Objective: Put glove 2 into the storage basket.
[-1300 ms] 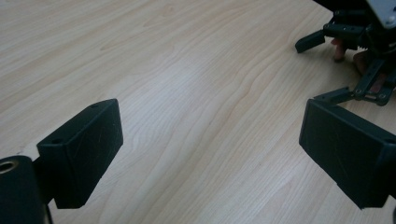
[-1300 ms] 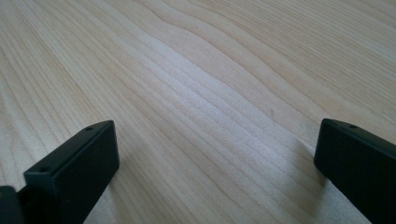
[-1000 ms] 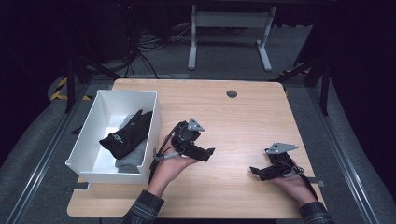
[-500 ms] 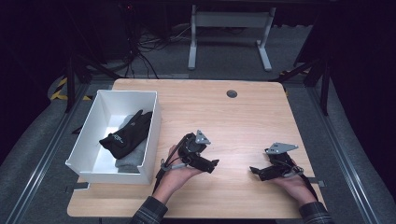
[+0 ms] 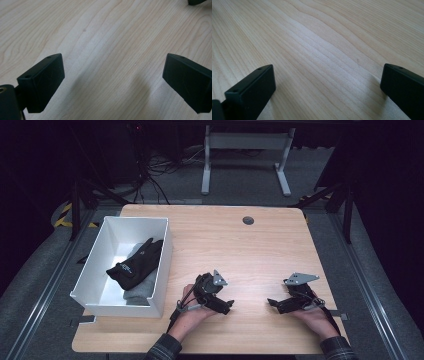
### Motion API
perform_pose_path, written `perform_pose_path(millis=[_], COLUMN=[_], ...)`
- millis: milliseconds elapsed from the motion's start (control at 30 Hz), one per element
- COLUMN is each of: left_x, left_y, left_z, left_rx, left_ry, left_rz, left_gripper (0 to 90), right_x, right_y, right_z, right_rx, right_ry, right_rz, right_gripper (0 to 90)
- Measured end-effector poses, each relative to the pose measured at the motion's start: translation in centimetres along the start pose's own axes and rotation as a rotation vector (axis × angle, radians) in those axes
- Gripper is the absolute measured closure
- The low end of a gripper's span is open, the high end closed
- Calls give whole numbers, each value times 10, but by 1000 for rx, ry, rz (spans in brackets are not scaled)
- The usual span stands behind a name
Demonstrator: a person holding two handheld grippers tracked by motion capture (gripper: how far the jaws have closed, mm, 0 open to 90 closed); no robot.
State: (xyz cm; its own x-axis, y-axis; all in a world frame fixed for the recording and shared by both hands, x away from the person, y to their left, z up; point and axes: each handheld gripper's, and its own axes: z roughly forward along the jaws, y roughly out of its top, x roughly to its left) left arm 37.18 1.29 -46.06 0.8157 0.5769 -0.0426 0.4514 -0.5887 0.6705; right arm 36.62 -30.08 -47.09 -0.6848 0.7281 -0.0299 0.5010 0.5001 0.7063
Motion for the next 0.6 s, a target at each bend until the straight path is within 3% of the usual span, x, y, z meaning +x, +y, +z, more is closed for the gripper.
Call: perform_pose_path(millis=[133, 200, 333, 600], left_x=[0, 0, 1, 0], left_y=[-5, -7, -10, -11], left_z=[8, 10, 11, 11], left_rx=[29, 19, -15, -15], left_ry=[-2, 18, 2, -19], left_rz=[7, 19, 29, 52], left_gripper=[7, 0, 0, 1], right_x=[0, 0, 0, 0], right_y=[0, 0, 0, 0], right_z=[0, 0, 0, 0], right_rx=[0, 1, 0, 0], right_ry=[0, -1, 0, 0], right_rz=[0, -1, -1, -1], right_gripper=[2, 2, 2, 1])
